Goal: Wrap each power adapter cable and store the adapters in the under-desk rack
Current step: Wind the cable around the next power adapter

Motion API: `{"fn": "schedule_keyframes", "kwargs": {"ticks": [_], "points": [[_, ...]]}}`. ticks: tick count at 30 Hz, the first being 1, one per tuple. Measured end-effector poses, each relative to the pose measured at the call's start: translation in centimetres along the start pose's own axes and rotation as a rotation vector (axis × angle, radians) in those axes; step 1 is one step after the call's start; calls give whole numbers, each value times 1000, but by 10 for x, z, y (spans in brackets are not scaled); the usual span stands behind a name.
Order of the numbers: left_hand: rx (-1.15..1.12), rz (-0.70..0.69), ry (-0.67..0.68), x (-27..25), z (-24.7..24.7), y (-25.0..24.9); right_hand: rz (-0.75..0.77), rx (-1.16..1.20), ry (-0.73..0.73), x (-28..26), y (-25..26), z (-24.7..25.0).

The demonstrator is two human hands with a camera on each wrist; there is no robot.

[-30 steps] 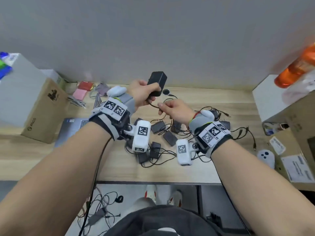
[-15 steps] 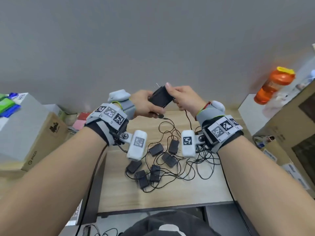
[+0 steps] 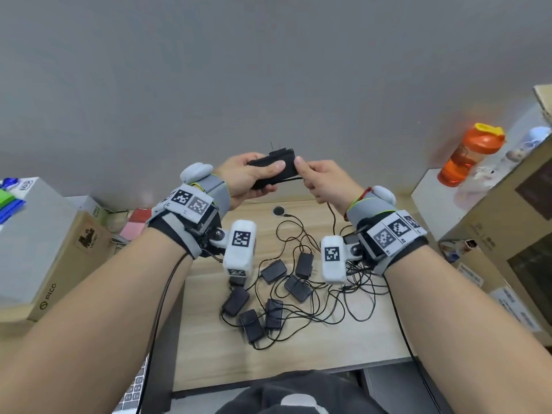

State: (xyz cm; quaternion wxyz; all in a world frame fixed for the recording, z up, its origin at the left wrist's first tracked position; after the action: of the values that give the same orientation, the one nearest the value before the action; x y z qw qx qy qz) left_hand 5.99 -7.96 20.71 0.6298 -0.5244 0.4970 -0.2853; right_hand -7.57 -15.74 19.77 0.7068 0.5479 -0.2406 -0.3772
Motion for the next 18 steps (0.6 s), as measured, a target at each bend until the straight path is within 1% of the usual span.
{"fn": "schedule_keyframes", "kwargs": {"ticks": [2, 4, 6, 9, 11, 13, 16, 18], "points": [[72, 9, 9, 1, 3, 0, 22, -49, -38, 2, -2, 4], [96, 18, 7, 2, 5, 0, 41, -78, -31, 1, 0, 3], [59, 21, 1, 3, 4, -1, 64, -111, -17, 0, 2, 0], [-78, 28, 0, 0, -1, 0, 84, -152, -17, -3, 5, -5], [-125, 20, -31, -1, -3, 2, 90, -176, -30, -5, 6, -7], [-116, 3, -81, -2, 0, 2, 101, -188, -23, -6, 5, -7], [-86, -27, -142, -4, 7, -1, 119, -259, 51, -12, 5, -10], [-46, -53, -173, -5, 12, -5, 122, -296, 66, -16, 5, -8]]}}
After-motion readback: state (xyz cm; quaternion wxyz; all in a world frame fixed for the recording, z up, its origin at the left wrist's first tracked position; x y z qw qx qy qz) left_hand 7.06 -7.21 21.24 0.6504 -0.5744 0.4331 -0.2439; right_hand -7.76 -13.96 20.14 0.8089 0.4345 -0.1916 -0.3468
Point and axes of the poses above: each hand's wrist, its own x-axis towards the middle knuckle, its own z-axis out of the back of the hand, y = z × x, the point moved 8 cm from there along x, towards the middle knuckle, and after that the axes turned 3 degrees about -y, right-handed, at the moved point
